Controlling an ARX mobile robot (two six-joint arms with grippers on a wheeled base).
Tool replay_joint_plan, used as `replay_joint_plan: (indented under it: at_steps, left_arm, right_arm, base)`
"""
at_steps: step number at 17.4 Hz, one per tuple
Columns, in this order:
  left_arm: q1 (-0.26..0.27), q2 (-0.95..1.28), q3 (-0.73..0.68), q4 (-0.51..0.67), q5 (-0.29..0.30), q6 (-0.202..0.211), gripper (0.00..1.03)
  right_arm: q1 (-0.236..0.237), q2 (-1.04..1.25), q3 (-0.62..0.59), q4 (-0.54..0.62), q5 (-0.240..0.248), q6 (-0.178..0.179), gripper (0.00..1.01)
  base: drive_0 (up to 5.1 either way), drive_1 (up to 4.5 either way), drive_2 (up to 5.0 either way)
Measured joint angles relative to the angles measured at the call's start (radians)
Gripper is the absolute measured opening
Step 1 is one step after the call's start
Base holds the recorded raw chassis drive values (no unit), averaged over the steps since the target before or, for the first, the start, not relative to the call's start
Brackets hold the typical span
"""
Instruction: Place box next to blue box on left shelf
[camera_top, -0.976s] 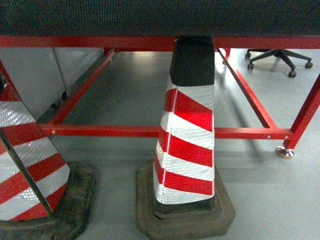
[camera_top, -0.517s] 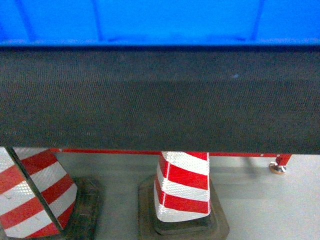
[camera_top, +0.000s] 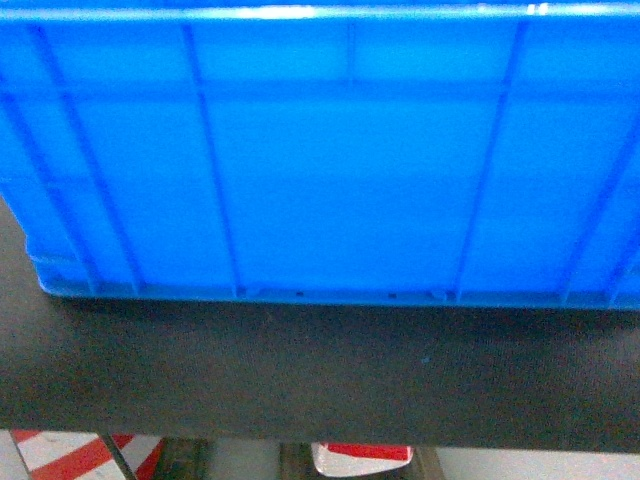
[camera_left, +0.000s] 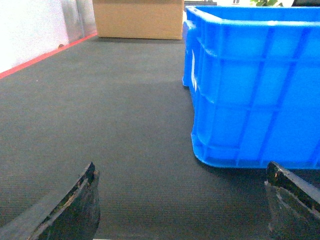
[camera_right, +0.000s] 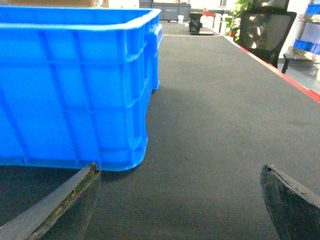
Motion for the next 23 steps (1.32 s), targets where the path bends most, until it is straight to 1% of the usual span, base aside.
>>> replay_joint_plan:
  at_steps: [23]
  left_arm:
    - [0.000, 0.000, 0.000, 0.000, 0.001, 0.000, 0.98]
  right_arm:
    - [0.000, 0.000, 0.000, -0.001, 0.000, 0.000, 0.98]
  base:
    - [0.0, 0.00, 0.0]
